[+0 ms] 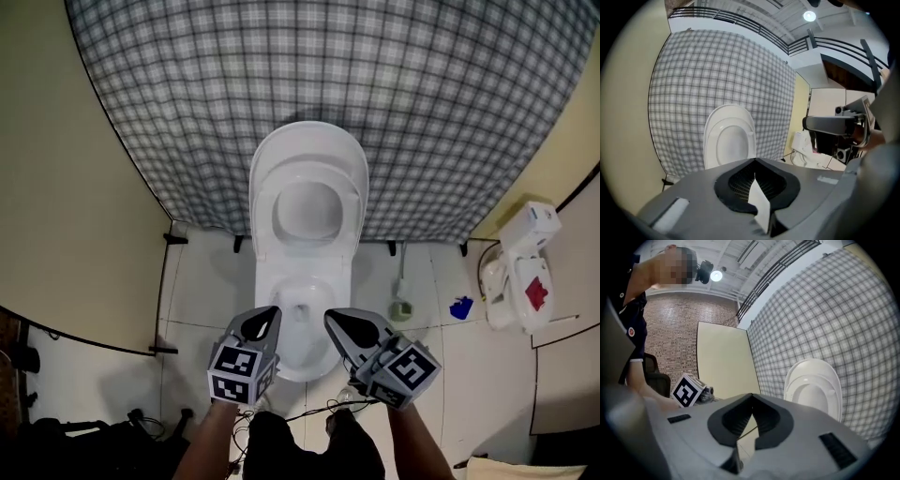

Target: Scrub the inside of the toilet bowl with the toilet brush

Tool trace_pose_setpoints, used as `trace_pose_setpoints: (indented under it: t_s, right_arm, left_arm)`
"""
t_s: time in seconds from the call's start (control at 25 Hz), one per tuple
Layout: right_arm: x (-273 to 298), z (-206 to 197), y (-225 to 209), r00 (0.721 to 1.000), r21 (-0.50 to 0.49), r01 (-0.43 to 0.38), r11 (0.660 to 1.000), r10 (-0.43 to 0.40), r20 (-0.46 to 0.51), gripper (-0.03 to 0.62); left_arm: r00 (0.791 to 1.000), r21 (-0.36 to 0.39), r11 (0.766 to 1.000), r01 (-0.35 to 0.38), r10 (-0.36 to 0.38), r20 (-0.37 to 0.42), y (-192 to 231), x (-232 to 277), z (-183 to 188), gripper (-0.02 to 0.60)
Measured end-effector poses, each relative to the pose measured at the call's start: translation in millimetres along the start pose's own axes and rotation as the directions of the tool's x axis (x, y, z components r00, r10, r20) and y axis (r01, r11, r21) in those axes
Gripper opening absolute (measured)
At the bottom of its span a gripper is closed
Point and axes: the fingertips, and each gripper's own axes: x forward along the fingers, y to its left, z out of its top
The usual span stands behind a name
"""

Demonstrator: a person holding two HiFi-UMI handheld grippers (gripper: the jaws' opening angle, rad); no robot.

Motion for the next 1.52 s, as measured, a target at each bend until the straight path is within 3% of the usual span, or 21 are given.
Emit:
trace_pose_setpoints:
  t_s: [0.2, 0.44, 0.64, 0.92, 1.0, 1.08, 1.24, 1.32, 1.52]
  right_arm:
    - [18, -52, 6, 0.997, -0.013, -0.026, 1.0, 0.025, -0.078, 0.0]
    - [48, -107, 11, 0.992, 0.027, -0.047, 0.999, 0.05, -0.116, 0.0]
    - [56, -163, 21, 0.988, 0.075, -0.056, 0.996, 0.066, -0.137, 0.0]
    - [78, -239, 42, 0.973, 0.15, -0.087, 0.985, 0.117, -0.2, 0.0]
    - [85, -256, 46, 0.967, 0.162, -0.099, 0.982, 0.133, -0.216, 0.0]
    - [91, -270, 49, 0.963, 0.175, -0.108, 0.979, 0.147, -0.227, 0.0]
    - [104, -293, 49, 0.959, 0.195, -0.113, 0.974, 0.159, -0.236, 0.0]
    - [109, -303, 48, 0.957, 0.202, -0.114, 0.973, 0.162, -0.242, 0.0]
    - [118, -317, 45, 0.956, 0.223, -0.088, 0.971, 0.144, -0.254, 0.0]
  left_arm:
    - [0.99, -0.032, 0.998, -0.054, 0.05, -0.132, 31, 10, -81, 0.005]
    - [0.97, -0.057, 0.991, -0.123, 0.108, -0.216, 78, 22, -159, 0.005]
    - [0.926, -0.09, 0.978, -0.189, 0.147, -0.347, 111, 8, -253, 0.005]
    - [0.863, -0.098, 0.947, -0.306, 0.233, -0.447, 161, 11, -357, 0.01]
    - [0.854, -0.112, 0.945, -0.307, 0.222, -0.47, 169, 18, -378, 0.053]
    - [0.837, -0.112, 0.949, -0.295, 0.2, -0.509, 175, 25, -402, 0.154]
    - [0.793, -0.018, 0.978, -0.21, 0.159, -0.588, 185, 41, -451, 0.264]
    - [0.775, 0.018, 0.985, -0.17, 0.145, -0.615, 191, 48, -470, 0.299]
    - [0.734, 0.02, 0.99, -0.138, 0.116, -0.669, 199, 58, -508, 0.305]
